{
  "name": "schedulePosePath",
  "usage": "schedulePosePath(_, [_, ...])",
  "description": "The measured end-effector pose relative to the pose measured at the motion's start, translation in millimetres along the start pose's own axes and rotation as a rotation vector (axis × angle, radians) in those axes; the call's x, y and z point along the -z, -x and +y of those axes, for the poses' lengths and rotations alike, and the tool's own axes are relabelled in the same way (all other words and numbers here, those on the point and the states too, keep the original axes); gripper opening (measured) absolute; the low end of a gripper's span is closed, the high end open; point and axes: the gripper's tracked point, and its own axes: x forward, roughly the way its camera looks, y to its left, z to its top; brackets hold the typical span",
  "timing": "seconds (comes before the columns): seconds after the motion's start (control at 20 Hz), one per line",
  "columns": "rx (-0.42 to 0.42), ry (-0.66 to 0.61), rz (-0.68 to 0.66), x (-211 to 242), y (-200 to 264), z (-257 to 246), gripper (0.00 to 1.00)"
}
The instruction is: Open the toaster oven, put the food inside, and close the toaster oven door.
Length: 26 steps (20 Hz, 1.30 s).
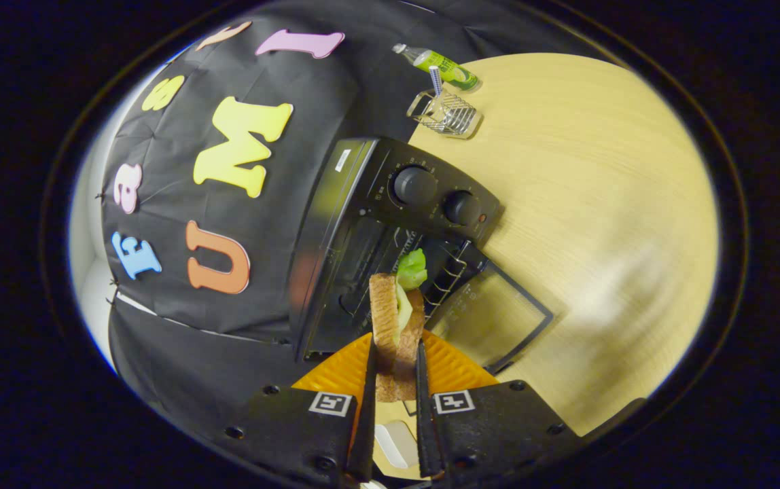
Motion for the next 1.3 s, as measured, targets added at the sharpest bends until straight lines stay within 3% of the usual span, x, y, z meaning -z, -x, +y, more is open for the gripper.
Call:
schedulePosePath(0.4, [-0.147,-0.14,-0.141,-28,-82,24,0.3])
schedulePosePath(0.65, [-0.163,-0.097,-0.151,-21,-118,29,0.32])
schedulePosePath(0.85, [-0.092,-0.018,-0.13,-18,-126,25,0.55])
schedulePosePath(0.95, [-0.052,0.02,-0.101,-13,-122,20,0.59])
schedulePosePath(1.0, [-0.042,0.047,-0.095,-11,-120,20,0.69])
schedulePosePath(1.2, [0.056,0.243,-0.043,-1,-114,16,0.83])
schedulePosePath(1.3, [0.094,0.325,-0.012,7,-110,16,0.97])
